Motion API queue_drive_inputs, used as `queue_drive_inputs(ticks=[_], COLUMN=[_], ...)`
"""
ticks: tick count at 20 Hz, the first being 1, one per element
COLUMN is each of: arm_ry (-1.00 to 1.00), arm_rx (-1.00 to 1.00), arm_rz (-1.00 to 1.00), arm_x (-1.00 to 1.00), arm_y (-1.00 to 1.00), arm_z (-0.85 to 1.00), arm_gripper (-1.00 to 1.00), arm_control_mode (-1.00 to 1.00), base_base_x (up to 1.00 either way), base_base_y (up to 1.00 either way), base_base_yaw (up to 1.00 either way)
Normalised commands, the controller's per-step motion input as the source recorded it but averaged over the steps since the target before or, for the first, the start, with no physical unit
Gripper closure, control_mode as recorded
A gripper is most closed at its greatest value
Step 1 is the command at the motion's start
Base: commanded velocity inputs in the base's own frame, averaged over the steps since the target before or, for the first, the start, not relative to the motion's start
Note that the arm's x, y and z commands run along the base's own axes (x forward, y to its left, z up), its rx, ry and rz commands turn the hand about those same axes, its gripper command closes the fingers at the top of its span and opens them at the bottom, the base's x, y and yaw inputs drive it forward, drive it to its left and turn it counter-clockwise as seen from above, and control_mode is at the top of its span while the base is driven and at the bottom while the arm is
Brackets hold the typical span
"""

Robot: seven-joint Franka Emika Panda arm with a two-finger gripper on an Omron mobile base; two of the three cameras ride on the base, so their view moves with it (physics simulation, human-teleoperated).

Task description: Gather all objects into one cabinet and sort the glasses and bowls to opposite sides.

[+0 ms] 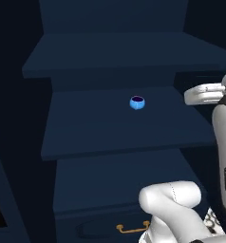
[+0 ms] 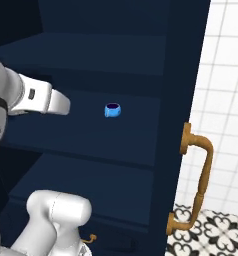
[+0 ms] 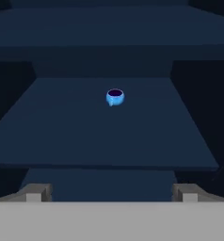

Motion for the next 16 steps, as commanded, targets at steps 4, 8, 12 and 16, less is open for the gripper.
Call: queue_drive_inputs(ticks=[4,8,12,16], arm_ry=[-0.51,-0.33,-0.01,0.18], arm_rx=[0.04,0.00,-0.02,-0.03], arm_rz=[0.01,-0.04,-0.25,-0.22], arm_x=[-0.01,0.34,0.61,0.72], arm_y=[0.00,0.09,0.11,0.09], arm_z=[-0.88,-0.44,-0.10,-0.26], arm_gripper=[-1.00,-1.00,-1.00,-1.00], arm_control_mode=[-1.00,-1.00,-1.00,-1.00], base_base_x=[0.00,0.00,0.00,0.00], base_base_y=[0.00,0.00,0.00,0.00], base_base_yaw=[0.00,0.00,0.00,0.00])
